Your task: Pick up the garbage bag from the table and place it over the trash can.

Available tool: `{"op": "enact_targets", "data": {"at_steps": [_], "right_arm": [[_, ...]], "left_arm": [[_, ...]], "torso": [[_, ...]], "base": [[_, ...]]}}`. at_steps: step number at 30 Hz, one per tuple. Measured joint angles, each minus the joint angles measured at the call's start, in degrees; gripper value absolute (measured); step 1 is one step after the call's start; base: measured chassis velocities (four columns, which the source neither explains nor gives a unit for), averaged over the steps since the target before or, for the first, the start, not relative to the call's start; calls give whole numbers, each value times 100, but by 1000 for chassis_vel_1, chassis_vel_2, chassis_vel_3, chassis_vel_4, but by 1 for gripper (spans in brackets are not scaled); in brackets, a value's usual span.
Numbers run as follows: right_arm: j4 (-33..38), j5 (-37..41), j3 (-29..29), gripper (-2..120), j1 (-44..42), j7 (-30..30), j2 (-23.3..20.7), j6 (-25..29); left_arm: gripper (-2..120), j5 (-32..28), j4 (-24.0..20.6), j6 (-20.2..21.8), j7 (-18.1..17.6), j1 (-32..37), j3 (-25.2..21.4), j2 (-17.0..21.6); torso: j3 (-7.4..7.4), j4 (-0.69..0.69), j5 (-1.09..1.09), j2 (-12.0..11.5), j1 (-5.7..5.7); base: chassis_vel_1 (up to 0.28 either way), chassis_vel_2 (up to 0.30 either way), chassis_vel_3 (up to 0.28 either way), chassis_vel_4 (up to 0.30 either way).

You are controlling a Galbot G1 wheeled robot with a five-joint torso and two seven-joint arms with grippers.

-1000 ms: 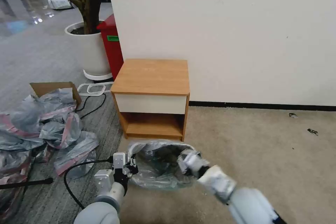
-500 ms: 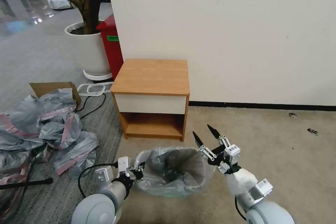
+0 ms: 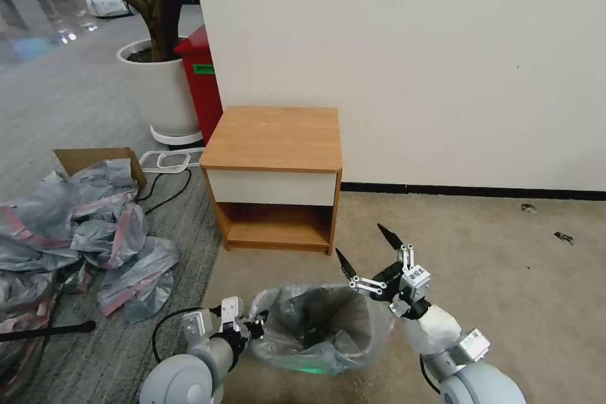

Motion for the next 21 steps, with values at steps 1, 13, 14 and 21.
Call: {"op": "enact_targets", "data": {"at_steps": [1,13,14,21], "right_arm": [[-20,5,0,100,4,-27,3,11],[-178,-3,-85,100,58,-125,34,149],[-178,-4,-85,100,70,-131,37,150],[-226,-27,-119,100,63,-160,70,172]], "left_arm": [[4,3,4,-2,1,0,0,-3],[43,56,9,-4,35,-16,8,39],[49,95,9,-4,44,-25,15,43],[75,221,-45,-33,144,-62,34,58]], "torso": [[0,0,0,0,0],[0,-1,-2,0,0],[0,-1,-3,0,0],[1,-1,-3,0,0]], "base": [[0,0,0,0],[0,0,0,0],[0,0,0,0],[0,0,0,0]]}}
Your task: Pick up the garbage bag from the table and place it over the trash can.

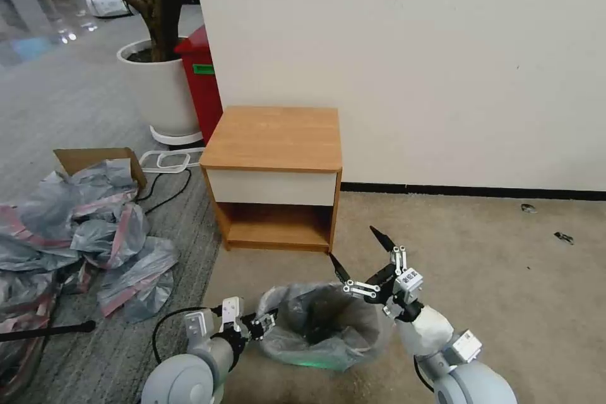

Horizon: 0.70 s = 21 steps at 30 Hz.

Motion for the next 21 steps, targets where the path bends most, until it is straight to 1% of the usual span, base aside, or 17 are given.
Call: {"op": "enact_targets", "data": {"at_steps": [1,2,3,4,11,15,21], "right_arm": [[-5,-5,-4,100,0,-2,1,3],[-5,-5,-4,100,0,-2,1,3],[-6,-9,-8,100,-2,-4,2,5],[-6,-11,-9,100,-3,-5,2,5],[1,-20,-17,100,-20,-7,14,7],[10,-30,-26,100,-34,-9,16,7],[30,-34,-28,100,-53,-23,16,10]], "left_arm": [[80,2,-5,-7,6,-6,-3,3],[80,2,-5,-7,6,-6,-3,3],[86,4,-10,-12,11,-8,-7,7],[87,8,-14,-20,17,-7,-13,12],[85,132,-61,-92,66,-2,-38,41],[85,291,-93,-152,149,-8,-53,74],[85,422,-69,-300,348,-66,-85,241]], "torso": [[0,0,0,0,0],[0,0,0,0,0],[0,0,0,0,0],[0,0,1,0,0],[0,0,1,0,0],[0,0,2,0,0],[0,0,1,0,0]], "base": [[0,0,0,0],[0,0,0,0],[0,0,0,0],[0,0,0,0],[0,0,0,0],[0,0,0,0],[0,0,0,0]]}}
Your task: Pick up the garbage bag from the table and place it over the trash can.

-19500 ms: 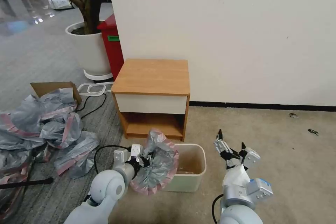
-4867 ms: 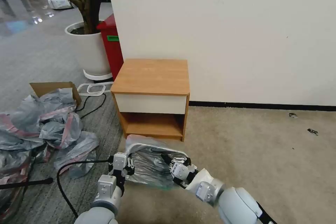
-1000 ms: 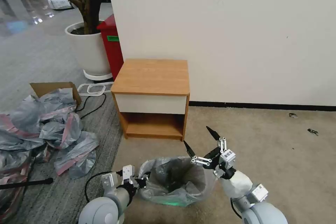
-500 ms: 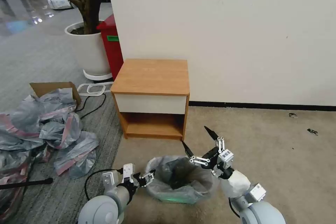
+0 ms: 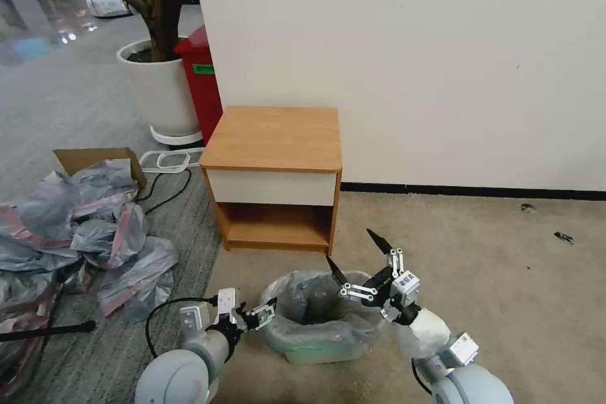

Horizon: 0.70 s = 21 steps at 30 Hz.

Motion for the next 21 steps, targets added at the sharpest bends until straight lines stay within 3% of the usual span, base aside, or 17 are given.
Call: {"op": "enact_targets", "data": {"at_steps": [5,11,19,21], "right_arm": [[-1,0,6,100,-11,-1,1,4],[-11,1,-42,100,18,-1,35,5],[-11,9,-60,100,35,-1,51,5],[-15,17,-51,100,40,0,49,4]], "left_arm": [[86,97,-86,-171,160,9,-17,27],[99,114,-188,-287,393,1,-2,54],[100,143,-127,-201,416,24,48,10],[100,360,-89,-359,462,37,58,-9]], "torso": [[0,0,0,0,0],[0,1,0,0,0],[0,1,0,0,0],[0,1,0,0,0]], "base": [[0,0,0,0],[0,0,0,0],[0,0,0,0],[0,0,0,0]]}}
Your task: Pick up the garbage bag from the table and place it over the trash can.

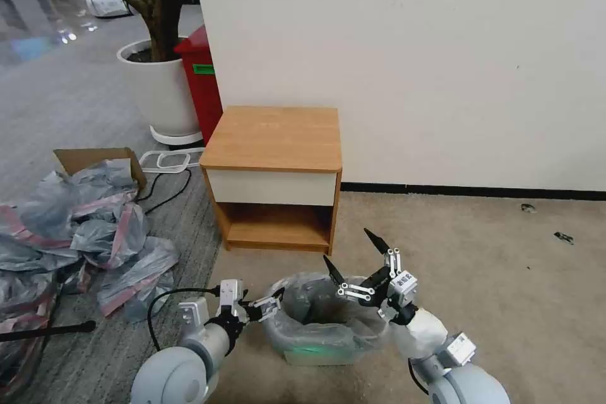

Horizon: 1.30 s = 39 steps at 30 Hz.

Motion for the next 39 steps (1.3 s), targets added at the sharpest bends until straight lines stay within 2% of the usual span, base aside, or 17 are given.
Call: {"op": "enact_targets", "data": {"at_steps": [1,2,3,4,6,7,8,10,11,12,13,14,16,19,39], "right_arm": [[0,0,0,100,0,0,0,0],[-16,1,5,100,2,13,3,1],[-46,-40,4,100,-5,168,31,12],[-54,-90,3,100,-23,335,55,12],[-58,-238,-3,100,-118,930,142,-60],[-58,-238,-3,100,-118,930,142,-60],[-59,-279,1,100,-167,1236,191,-95],[-115,-308,77,100,-307,1813,306,-133],[-115,-308,77,100,-307,1813,306,-133],[-202,-300,150,100,-402,1957,364,-102],[-276,-299,186,100,-458,1985,387,-51],[-276,-299,186,100,-458,1985,387,-51],[-530,-331,253,100,-555,2002,465,156],[-671,-377,290,100,-583,2004,538,261],[-686,-387,297,100,-576,1970,541,283]], "left_arm": [[100,0,0,0,0,0,0,0],[100,183,25,-190,49,9,5,-10],[100,589,76,-638,136,32,12,-28],[100,869,94,-916,179,51,8,-40],[100,1445,82,-1636,289,149,-44,-69],[100,1445,82,-1636,289,149,-44,-69],[100,1613,67,-1971,332,204,-72,-80],[100,2051,209,-3471,466,353,-171,-95],[100,2051,209,-3471,466,353,-171,-95],[100,2347,360,-4165,542,430,-264,-113],[100,2559,422,-4441,591,496,-345,-128],[100,2559,422,-4441,591,496,-345,-128],[100,2811,566,-4811,628,665,-472,-198],[100,2838,625,-4906,631,733,-508,-234],[100,2794,630,-4827,618,731,-507,-238]], "torso": [[0,0,0,0,0],[0,0,0,0,0],[0,0,0,0,0],[0,0,0,0,0],[0,-1,0,0,0],[0,-1,0,0,0],[0,0,0,0,0],[0,-1,1,0,0],[0,-1,1,0,0],[0,0,-2,0,0],[0,-1,-1,0,0],[0,-1,-1,0,0],[0,0,-1,0,0],[0,0,0,0,0],[0,0,0,0,0]], "base": [[0,0,0,0],[0,0,0,0],[0,0,0,0],[0,0,0,0],[0,0,0,0],[0,0,0,0],[0,0,0,0],[0,0,0,0],[0,0,0,0],[0,0,0,0],[0,0,0,0],[0,0,0,0],[0,0,0,0],[0,0,0,0],[0,0,0,0]]}}
